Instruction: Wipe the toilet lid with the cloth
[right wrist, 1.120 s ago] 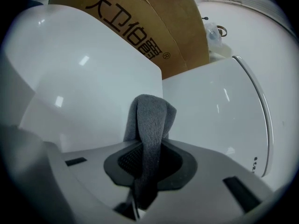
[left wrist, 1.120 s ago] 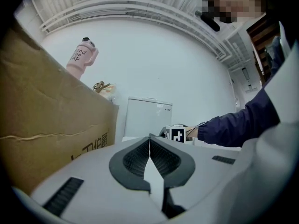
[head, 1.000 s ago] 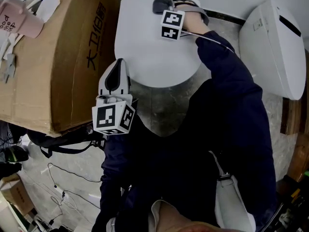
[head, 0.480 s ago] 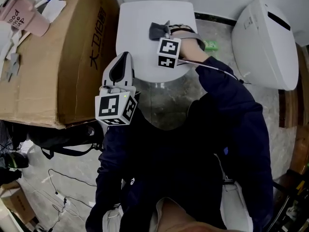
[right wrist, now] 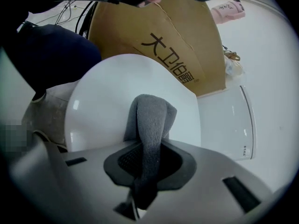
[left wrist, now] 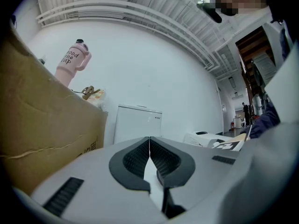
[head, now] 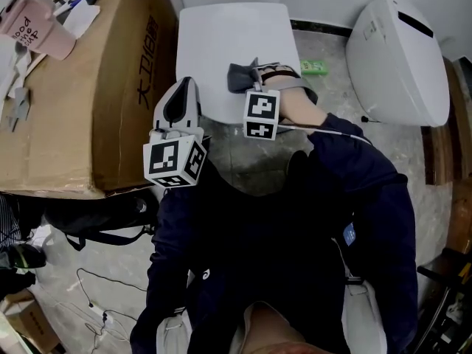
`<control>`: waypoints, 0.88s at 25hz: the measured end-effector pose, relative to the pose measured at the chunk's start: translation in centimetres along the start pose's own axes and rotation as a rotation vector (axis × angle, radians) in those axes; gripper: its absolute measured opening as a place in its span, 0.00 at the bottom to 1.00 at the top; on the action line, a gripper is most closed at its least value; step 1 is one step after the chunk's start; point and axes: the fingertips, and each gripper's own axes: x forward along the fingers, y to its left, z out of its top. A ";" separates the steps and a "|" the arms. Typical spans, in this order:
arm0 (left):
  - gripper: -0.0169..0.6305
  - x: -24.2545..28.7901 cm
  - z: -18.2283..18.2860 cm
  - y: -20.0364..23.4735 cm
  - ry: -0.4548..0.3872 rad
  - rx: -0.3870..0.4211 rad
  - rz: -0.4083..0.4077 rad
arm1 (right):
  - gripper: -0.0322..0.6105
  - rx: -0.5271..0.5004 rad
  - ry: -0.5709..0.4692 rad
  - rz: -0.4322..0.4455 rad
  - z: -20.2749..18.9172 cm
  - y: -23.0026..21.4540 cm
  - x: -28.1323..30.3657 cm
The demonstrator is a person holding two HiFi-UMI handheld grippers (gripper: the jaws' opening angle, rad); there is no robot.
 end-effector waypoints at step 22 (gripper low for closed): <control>0.05 -0.2 -1.4 0.7 0.002 -0.043 -0.021 | 0.15 -0.072 0.036 0.137 0.8 6.0 -5.0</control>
